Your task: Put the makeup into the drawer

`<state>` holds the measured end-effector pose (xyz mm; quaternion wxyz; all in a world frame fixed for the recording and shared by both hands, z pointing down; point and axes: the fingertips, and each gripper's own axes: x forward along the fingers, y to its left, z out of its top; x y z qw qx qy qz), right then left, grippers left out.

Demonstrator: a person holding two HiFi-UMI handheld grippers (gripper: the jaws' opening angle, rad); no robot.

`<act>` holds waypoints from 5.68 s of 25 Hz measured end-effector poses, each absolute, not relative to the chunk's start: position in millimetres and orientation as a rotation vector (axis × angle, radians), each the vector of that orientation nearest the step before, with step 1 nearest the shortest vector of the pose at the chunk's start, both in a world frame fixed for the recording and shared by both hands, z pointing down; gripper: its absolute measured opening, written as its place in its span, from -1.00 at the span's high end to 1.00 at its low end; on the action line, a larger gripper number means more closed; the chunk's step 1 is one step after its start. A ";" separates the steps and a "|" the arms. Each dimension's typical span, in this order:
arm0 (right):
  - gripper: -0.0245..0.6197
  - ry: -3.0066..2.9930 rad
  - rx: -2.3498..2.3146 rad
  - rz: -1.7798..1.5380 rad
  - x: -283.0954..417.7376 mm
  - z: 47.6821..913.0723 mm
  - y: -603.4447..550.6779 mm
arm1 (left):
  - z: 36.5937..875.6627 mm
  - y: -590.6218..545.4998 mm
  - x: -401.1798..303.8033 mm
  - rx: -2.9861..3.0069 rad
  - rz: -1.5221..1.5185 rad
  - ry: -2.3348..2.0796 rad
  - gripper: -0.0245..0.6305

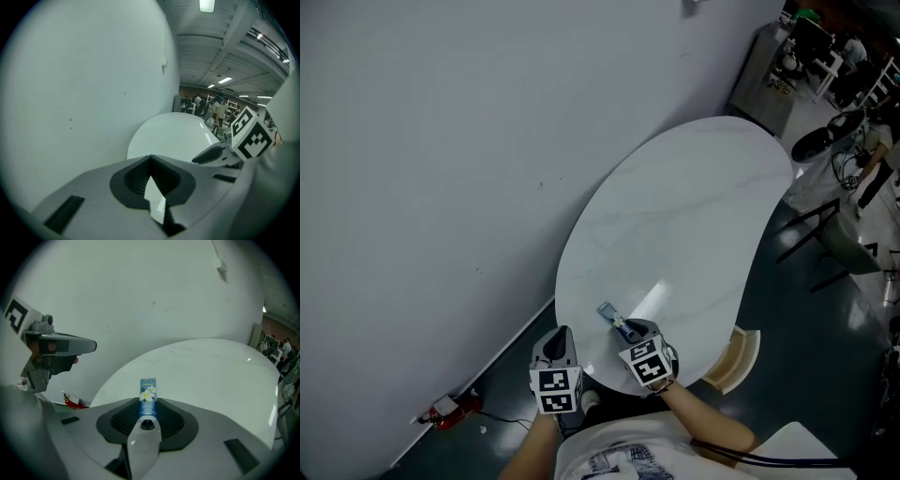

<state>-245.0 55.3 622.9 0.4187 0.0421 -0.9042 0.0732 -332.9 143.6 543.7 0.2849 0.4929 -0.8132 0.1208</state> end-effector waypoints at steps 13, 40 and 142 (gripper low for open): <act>0.52 -2.379 0.332 0.276 -206.8 572.3 87.0 | 516.1 172.9 -298.7 1.493 0.338 -2.153 0.87; 0.52 -2.424 0.722 0.305 -72.1 509.6 91.8 | 483.0 162.0 -182.4 1.836 0.414 -1.997 0.87; 0.52 -2.018 1.103 0.928 124.3 760.2 -133.3 | 638.3 -156.5 48.3 2.151 0.729 -1.443 0.87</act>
